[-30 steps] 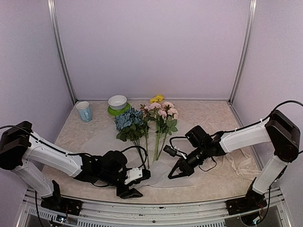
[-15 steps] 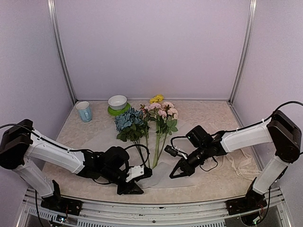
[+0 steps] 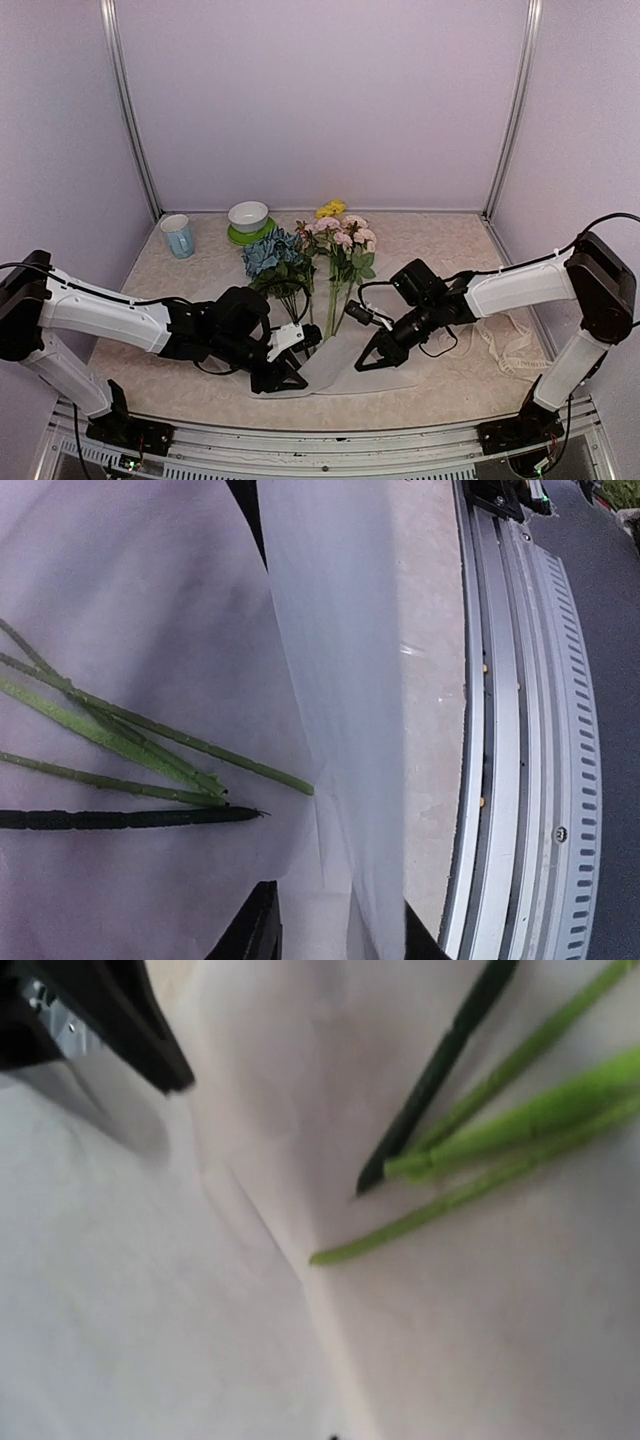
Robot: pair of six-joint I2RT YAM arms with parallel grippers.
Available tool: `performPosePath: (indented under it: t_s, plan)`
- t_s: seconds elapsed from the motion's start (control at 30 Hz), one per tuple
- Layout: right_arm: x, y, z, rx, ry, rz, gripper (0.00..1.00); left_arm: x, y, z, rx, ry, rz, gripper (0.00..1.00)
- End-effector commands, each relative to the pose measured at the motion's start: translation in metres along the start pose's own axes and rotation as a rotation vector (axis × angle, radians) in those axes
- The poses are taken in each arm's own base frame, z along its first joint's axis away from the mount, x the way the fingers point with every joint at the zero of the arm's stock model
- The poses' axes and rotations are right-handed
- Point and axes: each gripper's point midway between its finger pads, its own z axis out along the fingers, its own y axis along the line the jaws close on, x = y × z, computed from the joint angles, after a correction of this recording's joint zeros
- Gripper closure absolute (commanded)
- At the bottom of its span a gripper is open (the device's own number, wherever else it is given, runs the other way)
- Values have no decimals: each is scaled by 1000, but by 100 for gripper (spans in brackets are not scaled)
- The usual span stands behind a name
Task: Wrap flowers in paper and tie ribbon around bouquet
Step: Pass from the right arm to the left, then fold the bottom corner of the flattened wrapping paper at the center of the board.
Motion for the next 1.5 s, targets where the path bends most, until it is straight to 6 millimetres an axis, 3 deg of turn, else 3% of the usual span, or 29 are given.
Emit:
performPosePath:
  t_s: [0.0, 0.1, 0.13, 0.2, 0.27, 0.33, 0.4, 0.47, 0.6, 0.73, 0.87, 0.97, 1.2, 1.3, 1.47]
  plan:
    - [-14, -2, 0, -5, -11, -21, 100, 0, 6, 4, -10, 6, -52, 82]
    - [-13, -2, 1, -11, 0, -15, 100, 4, 10, 8, -24, 24, -83, 99]
    - [-11, -2, 2, -12, 9, -8, 100, 7, 16, 8, -51, 30, -97, 100]
    - [-4, -2, 2, -20, 28, 4, 83, 9, 25, 4, -78, 29, -121, 100]
    - [7, 4, 4, -69, 52, 26, 64, 5, 21, 0, -48, 0, -103, 100]
    - [19, 8, 10, -124, 71, 68, 54, -1, 14, -4, -21, -34, -71, 100]
    - [31, 10, 16, -160, 81, 106, 52, -6, 13, -7, -18, -51, -51, 100]
    - [36, 9, 20, -152, 82, 112, 56, -6, 12, -7, -12, -49, -45, 100]
    - [38, 7, 18, -115, 74, 123, 87, 2, 13, -3, -10, -6, -46, 100]
    - [59, 2, 15, -66, 124, 189, 100, 7, 23, -1, -56, 13, -53, 100]
    - [86, -6, 20, -52, 192, 292, 100, 11, 34, 7, -93, 53, -66, 100]
    - [93, -12, 19, -15, 223, 302, 100, 11, 39, 10, -108, 73, -84, 100]
    - [71, -13, 11, 36, 205, 235, 100, 18, 40, 12, -122, 144, -95, 100]
    - [69, -19, 5, 67, 202, 237, 83, 25, 39, 13, -141, 187, -103, 100]
    - [53, -13, 3, 41, 161, 212, 80, 27, 31, 17, -110, 199, -122, 100]
